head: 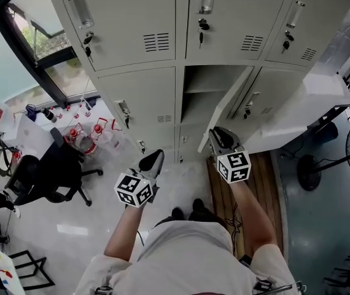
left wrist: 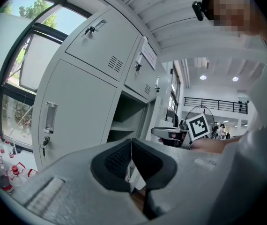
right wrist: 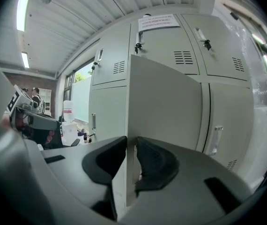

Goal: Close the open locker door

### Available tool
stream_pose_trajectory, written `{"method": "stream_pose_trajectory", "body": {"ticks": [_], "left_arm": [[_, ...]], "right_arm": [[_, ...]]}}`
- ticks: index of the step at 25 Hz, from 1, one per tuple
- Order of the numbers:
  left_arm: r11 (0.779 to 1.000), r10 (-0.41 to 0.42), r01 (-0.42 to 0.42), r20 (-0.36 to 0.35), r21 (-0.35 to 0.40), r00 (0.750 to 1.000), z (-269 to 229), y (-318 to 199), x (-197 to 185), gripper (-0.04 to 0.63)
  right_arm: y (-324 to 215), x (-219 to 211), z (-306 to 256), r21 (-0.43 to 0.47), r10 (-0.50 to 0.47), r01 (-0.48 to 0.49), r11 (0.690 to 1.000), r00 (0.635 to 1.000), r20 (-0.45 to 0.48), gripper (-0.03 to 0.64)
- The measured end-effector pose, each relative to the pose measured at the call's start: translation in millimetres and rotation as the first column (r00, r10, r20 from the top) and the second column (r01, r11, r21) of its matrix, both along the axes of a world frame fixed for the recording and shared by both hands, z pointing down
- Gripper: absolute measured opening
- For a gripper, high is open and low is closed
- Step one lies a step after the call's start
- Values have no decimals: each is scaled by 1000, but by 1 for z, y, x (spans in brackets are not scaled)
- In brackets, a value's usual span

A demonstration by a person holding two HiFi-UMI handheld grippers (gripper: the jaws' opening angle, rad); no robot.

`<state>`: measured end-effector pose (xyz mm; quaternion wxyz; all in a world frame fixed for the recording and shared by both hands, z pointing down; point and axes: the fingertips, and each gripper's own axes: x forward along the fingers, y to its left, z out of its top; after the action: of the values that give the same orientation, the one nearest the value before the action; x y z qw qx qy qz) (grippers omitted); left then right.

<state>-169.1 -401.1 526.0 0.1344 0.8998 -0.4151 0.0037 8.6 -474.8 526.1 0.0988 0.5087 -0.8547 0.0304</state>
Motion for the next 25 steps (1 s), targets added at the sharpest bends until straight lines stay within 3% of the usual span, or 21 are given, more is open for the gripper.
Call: {"method": "stream_pose_trajectory", "body": {"ticks": [11, 25], "left_arm": [[992, -124, 124, -1, -6, 992, -2, -17, -19, 15], [961, -277, 276, -4, -17, 961, 1, -29, -50, 15]], "right_arm": [[-50, -46, -1, 0, -63, 63, 998, 998, -22, 67], [-111, -72, 2, -7, -116, 116, 993, 993, -35, 63]]}}
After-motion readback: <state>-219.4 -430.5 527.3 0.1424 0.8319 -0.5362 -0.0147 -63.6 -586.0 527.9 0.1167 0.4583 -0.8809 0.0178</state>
